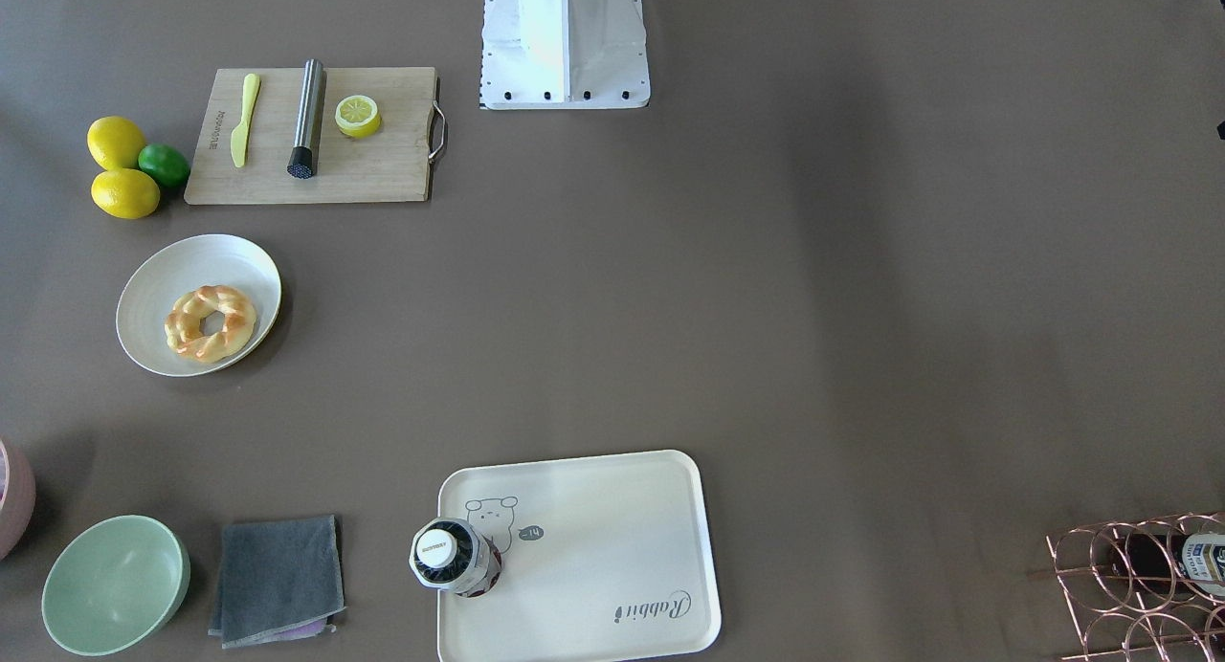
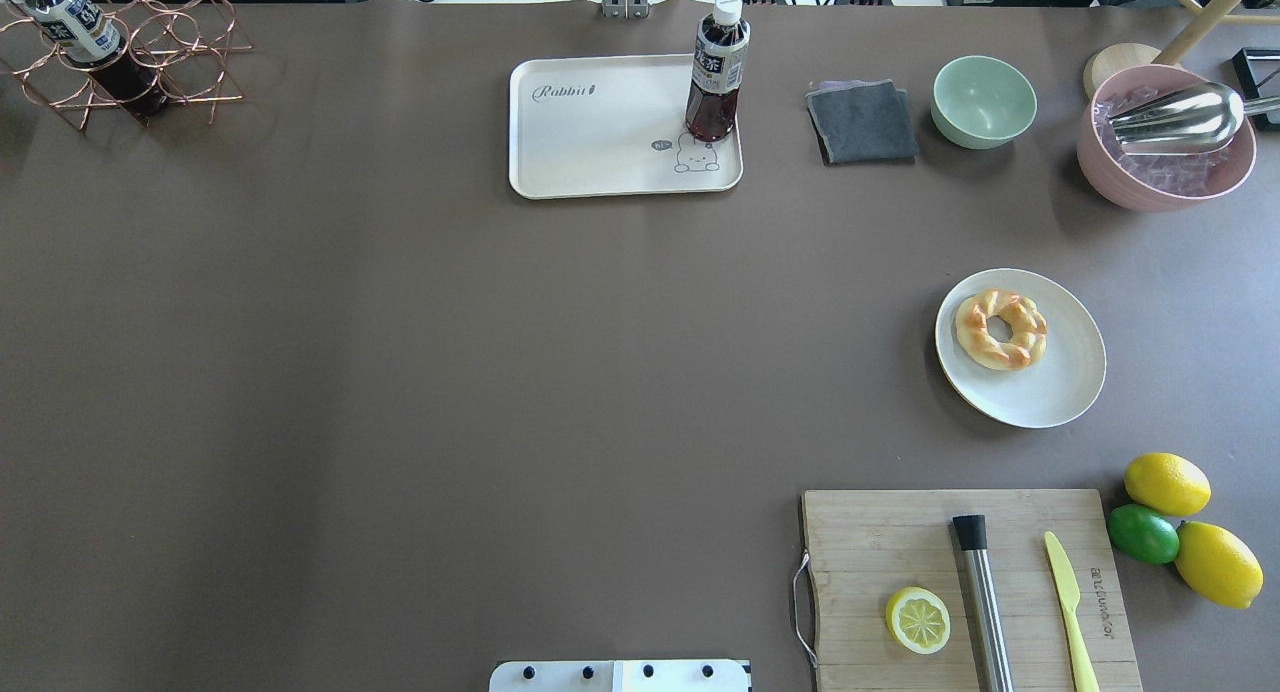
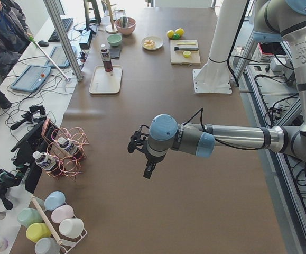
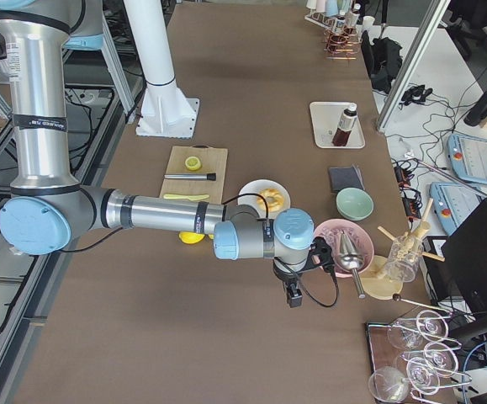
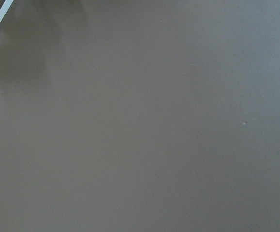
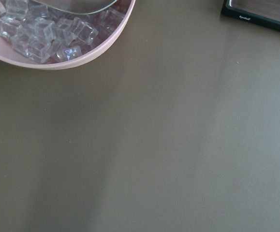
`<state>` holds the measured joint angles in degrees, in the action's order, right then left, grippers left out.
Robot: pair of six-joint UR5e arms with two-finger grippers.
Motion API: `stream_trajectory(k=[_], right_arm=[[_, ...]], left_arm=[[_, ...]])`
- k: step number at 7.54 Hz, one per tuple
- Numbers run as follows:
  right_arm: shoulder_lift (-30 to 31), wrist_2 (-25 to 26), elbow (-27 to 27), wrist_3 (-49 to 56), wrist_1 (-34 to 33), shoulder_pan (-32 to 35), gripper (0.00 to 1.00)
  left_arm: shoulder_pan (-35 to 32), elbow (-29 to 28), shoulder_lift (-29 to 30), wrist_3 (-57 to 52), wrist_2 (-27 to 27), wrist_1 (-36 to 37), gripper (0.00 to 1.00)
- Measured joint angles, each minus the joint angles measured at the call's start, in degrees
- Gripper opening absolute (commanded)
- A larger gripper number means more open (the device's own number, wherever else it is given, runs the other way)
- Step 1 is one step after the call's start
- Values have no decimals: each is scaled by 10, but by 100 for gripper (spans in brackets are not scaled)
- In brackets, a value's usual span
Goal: Place donut on tray
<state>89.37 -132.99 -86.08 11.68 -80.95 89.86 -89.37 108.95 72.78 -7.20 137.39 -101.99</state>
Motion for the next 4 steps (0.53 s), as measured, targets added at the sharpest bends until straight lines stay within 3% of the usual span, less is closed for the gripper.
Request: stream_trajectory(k=[4], right_arm=[[2, 1, 0, -1, 1, 0, 100]], left_arm=[[5, 13, 3, 1, 0, 8, 97]])
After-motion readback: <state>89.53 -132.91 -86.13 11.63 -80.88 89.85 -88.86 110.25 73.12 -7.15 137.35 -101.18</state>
